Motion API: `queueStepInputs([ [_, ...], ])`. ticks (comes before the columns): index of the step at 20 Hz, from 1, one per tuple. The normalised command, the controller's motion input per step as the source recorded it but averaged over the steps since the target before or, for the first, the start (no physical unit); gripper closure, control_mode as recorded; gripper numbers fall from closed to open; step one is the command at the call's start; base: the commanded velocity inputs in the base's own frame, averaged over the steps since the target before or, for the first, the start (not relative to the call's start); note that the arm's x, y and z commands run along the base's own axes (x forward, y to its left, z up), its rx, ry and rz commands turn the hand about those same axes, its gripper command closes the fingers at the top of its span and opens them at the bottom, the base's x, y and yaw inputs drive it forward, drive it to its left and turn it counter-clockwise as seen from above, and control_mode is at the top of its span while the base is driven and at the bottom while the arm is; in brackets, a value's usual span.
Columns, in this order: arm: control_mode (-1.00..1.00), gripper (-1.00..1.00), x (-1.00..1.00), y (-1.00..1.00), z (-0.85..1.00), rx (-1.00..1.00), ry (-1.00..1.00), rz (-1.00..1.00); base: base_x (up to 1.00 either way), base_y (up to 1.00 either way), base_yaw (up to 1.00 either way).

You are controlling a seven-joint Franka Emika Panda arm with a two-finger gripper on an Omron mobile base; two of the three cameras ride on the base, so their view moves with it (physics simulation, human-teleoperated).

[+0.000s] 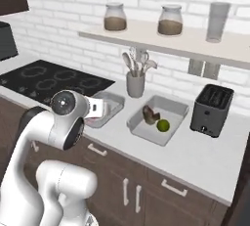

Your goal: Place one lime and one steak in each tupperware on the nearby counter, to pack two identical lunches.

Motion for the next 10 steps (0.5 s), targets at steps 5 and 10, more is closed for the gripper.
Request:
queueStepInputs([
  [5, 1.00, 1.00, 0.00, 0.00, 0.00, 0.00, 0.00, 0.00, 0.73, 0.87, -0.35],
  [10, 1.00, 1.00, 0.00, 0.00, 0.00, 0.00, 0.00, 0.00, 0.37, 0.94, -0.29],
])
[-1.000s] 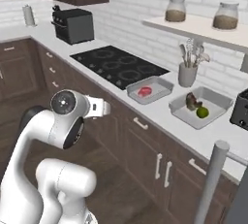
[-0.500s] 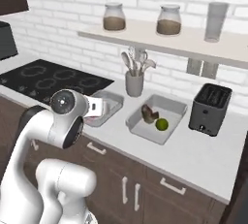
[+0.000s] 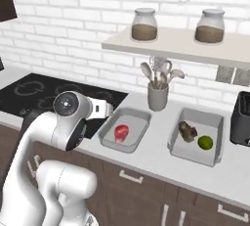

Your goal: Place one lime and one steak in each tupperware on the nearby counter, to pack two identical lunches.

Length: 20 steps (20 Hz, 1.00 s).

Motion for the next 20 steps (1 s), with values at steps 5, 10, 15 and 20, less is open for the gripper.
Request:
queueStepInputs([
  [5, 1.00, 1.00, 0.00, 0.00, 0.00, 0.00, 0.00, 0.00, 0.55, 0.56, -0.26],
  [10, -1.00, 1.00, 0.87, -0.27, -0.21, -0.04, 0.06, -0.28, 0.00, 0.00, 0.00],
  [15, -1.00, 1.00, 0.42, -0.89, -0.17, 0.00, 0.18, -0.23, 0.00, 0.00, 0.00],
  [20, -1.00, 1.00, 0.21, -0.85, -0.56, 0.08, 0.21, -0.13, 0.00, 0.00, 0.00],
])
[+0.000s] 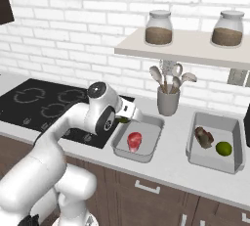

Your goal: Place one lime and one steak in each tupperware on the nearby counter, to pack two identical lunches.

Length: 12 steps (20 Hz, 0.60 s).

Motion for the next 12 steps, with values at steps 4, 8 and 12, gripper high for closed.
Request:
queueStepInputs([
  [4, -1.00, 1.00, 0.47, -0.56, -0.84, 0.22, 0.03, 0.00, 0.00, 0.00, 0.00],
  [8, -1.00, 1.00, 0.30, -0.30, -0.37, 0.18, 0.00, 0.00, 0.00, 0.00, 0.00],
  [12, -1.00, 1.00, 0.42, -0.16, -0.13, 0.01, 0.05, 0.00, 0.00, 0.00, 0.00],
])
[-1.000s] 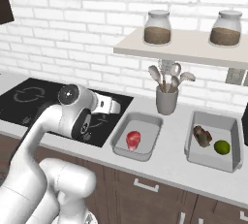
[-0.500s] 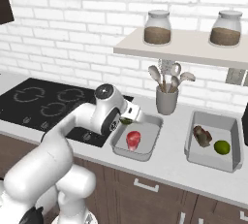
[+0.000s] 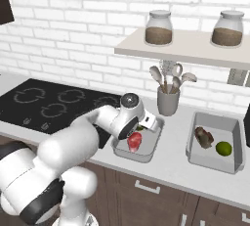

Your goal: Place one lime and one steak in each tupperware on the nearby counter, to pack two identical lunches.

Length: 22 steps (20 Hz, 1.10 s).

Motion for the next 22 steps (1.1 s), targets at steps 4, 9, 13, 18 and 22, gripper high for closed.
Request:
queueStepInputs([
  [4, -1.00, 1.00, 0.62, -0.02, -0.27, 0.00, 0.01, 0.00, 0.00, 0.00, 0.00],
  [9, -1.00, 1.00, 0.50, -0.14, -0.43, 0.00, 0.00, 0.00, 0.00, 0.00, 0.00],
  [13, -1.00, 1.00, 0.31, -0.22, -0.39, 0.00, 0.00, 0.00, 0.00, 0.00, 0.00],
  [18, -1.00, 1.00, 0.25, -0.10, -0.30, 0.00, 0.00, 0.00, 0.00, 0.00, 0.00],
  [22, -1.00, -1.00, 0.00, 0.00, 0.07, 0.00, -0.01, 0.00, 0.00, 0.00, 0.00],
])
